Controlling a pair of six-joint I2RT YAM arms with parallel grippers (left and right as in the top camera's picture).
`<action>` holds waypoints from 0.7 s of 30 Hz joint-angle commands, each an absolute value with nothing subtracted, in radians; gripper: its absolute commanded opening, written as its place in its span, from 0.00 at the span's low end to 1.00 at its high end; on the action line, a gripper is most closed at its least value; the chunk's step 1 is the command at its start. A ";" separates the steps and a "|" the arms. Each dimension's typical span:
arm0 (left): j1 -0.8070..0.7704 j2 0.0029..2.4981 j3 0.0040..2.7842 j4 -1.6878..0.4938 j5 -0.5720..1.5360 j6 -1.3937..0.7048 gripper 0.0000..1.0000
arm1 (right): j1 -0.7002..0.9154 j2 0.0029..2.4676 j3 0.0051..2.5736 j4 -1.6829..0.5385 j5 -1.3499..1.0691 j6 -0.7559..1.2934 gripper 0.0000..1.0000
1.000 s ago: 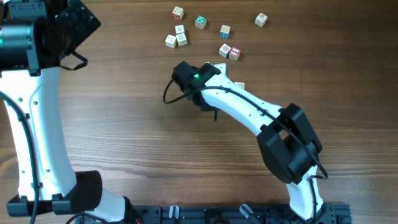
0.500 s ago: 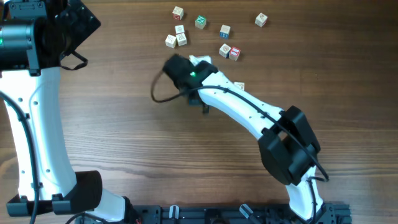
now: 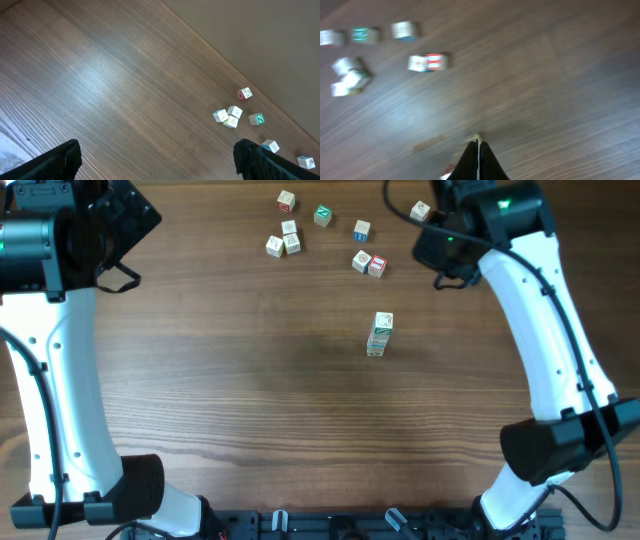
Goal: Form a tower
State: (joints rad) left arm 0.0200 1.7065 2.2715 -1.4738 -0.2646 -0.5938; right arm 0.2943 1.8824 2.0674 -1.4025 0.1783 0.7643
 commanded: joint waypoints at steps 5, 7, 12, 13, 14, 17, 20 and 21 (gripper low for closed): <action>0.025 1.689 2.281 -1.472 -0.281 -0.607 1.00 | 0.269 1.927 1.929 -1.406 0.026 0.783 0.04; 0.025 1.689 2.282 -1.472 -0.281 -0.607 1.00 | 0.247 1.929 1.876 -1.404 -0.041 0.785 0.04; 0.025 1.689 2.282 -1.472 -0.281 -0.607 1.00 | 0.234 1.930 1.850 -1.376 -0.055 0.766 0.04; 0.025 1.689 2.282 -1.472 -0.281 -0.607 1.00 | 0.234 1.934 1.850 -1.377 -0.056 0.766 0.04; 0.025 1.689 2.282 -1.472 -0.281 -0.607 1.00 | 0.234 1.942 1.850 -1.378 -0.067 0.765 0.04; 0.025 1.689 2.282 -1.472 -0.281 -0.607 1.00 | 0.234 1.970 1.838 -1.381 -0.115 0.759 0.04; 0.025 1.689 2.282 -1.472 -0.281 -0.607 1.00 | 0.234 2.006 1.838 -1.390 -0.160 0.733 0.04; 0.025 1.689 2.281 -1.472 -0.281 -0.607 1.00 | 0.234 2.016 1.837 -1.397 -0.161 0.734 0.04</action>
